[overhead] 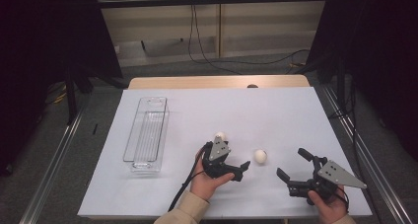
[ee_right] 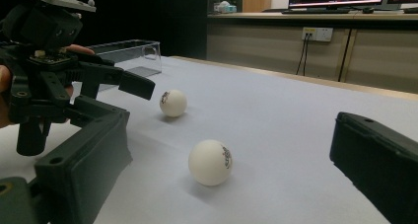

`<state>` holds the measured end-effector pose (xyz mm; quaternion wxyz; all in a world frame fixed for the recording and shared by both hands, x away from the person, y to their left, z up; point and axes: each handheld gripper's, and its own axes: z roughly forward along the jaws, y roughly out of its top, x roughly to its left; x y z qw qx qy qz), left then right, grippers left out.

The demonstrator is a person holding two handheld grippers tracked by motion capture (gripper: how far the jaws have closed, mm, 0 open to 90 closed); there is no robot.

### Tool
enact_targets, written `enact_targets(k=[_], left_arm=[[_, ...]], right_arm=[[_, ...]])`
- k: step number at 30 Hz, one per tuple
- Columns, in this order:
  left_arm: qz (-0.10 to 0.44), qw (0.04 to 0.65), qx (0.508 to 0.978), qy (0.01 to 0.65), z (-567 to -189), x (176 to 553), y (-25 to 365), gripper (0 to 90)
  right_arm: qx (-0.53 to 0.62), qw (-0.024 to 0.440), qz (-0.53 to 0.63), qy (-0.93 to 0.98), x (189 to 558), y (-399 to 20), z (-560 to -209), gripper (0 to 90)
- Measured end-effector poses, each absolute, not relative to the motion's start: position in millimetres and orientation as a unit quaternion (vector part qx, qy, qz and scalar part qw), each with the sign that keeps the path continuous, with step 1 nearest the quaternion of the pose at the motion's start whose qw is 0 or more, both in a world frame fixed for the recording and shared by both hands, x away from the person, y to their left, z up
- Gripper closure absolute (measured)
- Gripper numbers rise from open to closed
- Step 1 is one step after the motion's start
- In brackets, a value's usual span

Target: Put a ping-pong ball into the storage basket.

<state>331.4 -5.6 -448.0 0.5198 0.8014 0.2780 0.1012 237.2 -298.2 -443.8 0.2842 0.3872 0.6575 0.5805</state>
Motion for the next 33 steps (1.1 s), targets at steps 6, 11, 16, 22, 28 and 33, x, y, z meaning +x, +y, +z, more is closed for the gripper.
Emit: enact_targets(k=[6,11,16,22,28,33], left_arm=[[0.100,0.516,0.805,0.275,-448.9,332.1,-9.2,2.9],[0.100,0.515,0.805,0.276,-449.1,332.7,-10.3,2.9],[0.099,0.512,0.808,0.274,-449.8,333.2,-12.4,3.0],[0.097,0.510,0.810,0.274,-450.9,334.1,-14.5,3.0],[0.098,0.508,0.812,0.270,-451.3,334.2,-17.3,3.0],[0.095,0.505,0.813,0.272,-451.7,334.8,-18.6,3.0]], right_arm=[[0.387,0.285,0.580,0.658,237.4,-298.3,-444.2,1.2],[0.387,0.283,0.580,0.658,237.4,-298.2,-444.1,1.1],[0.387,0.284,0.580,0.658,237.5,-298.3,-444.1,1.1],[0.387,0.284,0.580,0.658,237.7,-298.6,-444.2,1.1],[0.387,0.284,0.580,0.658,237.7,-298.5,-444.1,1.1],[0.387,0.284,0.580,0.658,237.7,-298.4,-444.1,1.2]])
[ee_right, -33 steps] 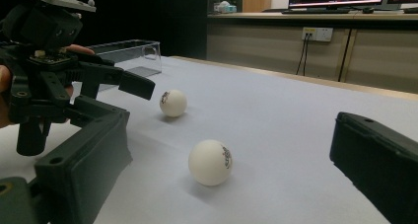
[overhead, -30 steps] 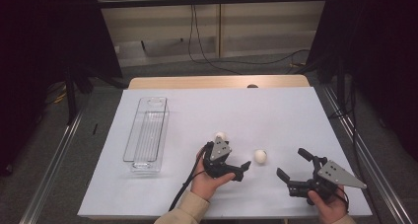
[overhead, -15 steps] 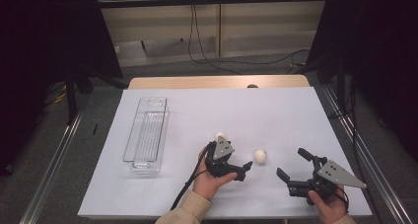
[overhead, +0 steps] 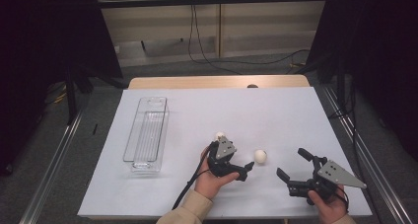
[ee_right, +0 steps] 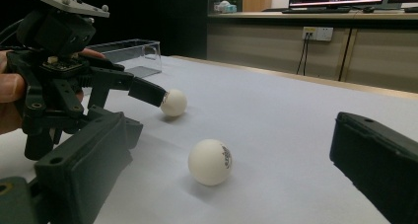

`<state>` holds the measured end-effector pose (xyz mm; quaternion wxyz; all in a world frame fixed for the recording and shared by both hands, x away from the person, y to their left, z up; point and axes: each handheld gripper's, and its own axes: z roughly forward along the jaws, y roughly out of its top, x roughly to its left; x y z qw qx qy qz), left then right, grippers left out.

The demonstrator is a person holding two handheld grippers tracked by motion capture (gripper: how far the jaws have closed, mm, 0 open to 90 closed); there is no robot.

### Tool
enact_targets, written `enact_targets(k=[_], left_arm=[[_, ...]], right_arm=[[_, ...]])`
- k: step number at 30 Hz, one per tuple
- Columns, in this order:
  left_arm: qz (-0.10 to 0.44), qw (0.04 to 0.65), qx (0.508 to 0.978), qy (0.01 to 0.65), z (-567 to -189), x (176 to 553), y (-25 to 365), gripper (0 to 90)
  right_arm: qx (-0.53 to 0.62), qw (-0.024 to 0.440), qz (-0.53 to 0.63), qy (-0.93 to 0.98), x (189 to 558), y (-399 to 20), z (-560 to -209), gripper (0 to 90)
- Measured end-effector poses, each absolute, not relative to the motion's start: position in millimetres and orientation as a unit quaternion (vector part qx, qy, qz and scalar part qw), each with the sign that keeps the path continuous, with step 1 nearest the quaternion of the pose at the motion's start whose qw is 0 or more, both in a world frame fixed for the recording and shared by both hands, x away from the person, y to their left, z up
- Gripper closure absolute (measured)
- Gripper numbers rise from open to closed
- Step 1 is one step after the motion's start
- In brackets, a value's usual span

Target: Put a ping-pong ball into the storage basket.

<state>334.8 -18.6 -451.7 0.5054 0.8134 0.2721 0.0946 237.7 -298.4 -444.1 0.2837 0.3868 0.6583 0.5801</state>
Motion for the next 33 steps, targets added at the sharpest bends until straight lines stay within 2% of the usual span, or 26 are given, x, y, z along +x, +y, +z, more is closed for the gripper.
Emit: enact_targets(k=[33], left_arm=[[0.080,0.492,0.822,0.276,-451.0,337.1,-28.3,3.1]], right_arm=[[0.387,0.283,0.581,0.658,238.2,-298.1,-443.9,1.2]])
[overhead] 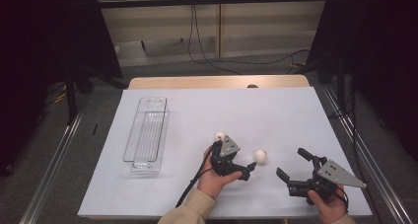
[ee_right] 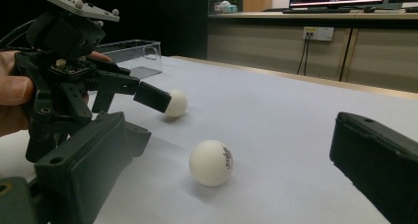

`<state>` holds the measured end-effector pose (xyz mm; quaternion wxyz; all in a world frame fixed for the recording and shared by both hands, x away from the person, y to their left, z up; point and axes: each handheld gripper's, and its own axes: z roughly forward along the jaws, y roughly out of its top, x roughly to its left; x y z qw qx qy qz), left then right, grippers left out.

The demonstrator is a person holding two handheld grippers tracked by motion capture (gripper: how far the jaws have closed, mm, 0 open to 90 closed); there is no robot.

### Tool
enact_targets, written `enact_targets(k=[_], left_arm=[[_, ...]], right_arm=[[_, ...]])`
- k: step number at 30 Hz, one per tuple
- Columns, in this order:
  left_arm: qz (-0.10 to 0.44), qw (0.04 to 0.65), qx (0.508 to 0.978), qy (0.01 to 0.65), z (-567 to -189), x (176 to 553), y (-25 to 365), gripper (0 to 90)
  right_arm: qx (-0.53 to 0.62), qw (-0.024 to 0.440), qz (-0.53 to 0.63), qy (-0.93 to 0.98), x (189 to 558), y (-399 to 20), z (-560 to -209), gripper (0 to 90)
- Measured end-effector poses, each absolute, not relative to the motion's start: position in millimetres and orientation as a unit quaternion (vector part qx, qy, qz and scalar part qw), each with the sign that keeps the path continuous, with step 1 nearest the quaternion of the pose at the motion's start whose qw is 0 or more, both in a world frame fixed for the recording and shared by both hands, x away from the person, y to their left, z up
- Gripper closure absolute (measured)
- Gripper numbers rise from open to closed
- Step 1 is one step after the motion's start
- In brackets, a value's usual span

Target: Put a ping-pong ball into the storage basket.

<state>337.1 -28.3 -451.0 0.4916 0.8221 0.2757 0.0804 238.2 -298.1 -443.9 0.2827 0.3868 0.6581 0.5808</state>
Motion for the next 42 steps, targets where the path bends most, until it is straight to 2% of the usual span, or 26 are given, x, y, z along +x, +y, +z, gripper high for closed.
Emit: enact_targets(k=[19,42], left_arm=[[0.061,0.470,0.833,0.283,-455.1,347.2,-44.9,4.2],[0.064,0.456,0.842,0.282,-455.1,351.0,-54.1,5.8]], right_arm=[[0.388,0.282,0.582,0.656,238.7,-299.9,-444.4,1.2],[0.387,0.280,0.582,0.657,238.7,-299.2,-444.5,1.1]])
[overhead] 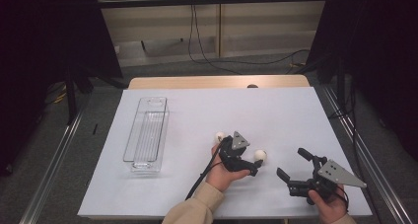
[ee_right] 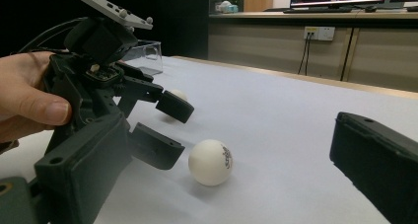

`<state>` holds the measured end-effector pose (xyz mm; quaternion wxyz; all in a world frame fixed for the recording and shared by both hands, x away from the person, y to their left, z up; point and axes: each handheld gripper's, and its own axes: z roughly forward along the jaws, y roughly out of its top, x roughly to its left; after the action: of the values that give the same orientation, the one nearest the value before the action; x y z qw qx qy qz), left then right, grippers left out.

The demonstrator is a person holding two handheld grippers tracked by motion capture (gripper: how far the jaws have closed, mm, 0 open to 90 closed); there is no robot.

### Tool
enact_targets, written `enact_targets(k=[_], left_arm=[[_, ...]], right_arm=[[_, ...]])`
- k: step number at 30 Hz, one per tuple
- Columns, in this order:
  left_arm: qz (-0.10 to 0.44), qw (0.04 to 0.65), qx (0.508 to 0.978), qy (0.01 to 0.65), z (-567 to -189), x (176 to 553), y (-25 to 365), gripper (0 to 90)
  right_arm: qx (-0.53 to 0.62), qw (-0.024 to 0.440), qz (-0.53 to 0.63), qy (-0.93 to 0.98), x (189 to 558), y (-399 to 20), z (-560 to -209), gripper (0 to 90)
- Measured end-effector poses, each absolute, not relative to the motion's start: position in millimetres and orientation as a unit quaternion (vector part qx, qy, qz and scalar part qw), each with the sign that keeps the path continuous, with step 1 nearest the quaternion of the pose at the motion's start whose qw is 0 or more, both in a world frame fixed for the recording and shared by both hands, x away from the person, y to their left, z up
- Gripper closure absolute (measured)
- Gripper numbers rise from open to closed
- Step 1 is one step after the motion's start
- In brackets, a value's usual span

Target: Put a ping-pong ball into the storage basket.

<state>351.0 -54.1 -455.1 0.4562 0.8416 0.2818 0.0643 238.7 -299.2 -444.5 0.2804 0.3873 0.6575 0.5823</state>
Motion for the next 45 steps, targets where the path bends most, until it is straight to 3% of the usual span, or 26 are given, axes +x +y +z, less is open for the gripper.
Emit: enact_targets(k=[45], left_arm=[[0.035,0.439,0.860,0.258,-460.5,357.2,-77.8,22.9]], right_arm=[[0.385,0.280,0.582,0.659,238.8,-298.7,-444.5,1.2]])
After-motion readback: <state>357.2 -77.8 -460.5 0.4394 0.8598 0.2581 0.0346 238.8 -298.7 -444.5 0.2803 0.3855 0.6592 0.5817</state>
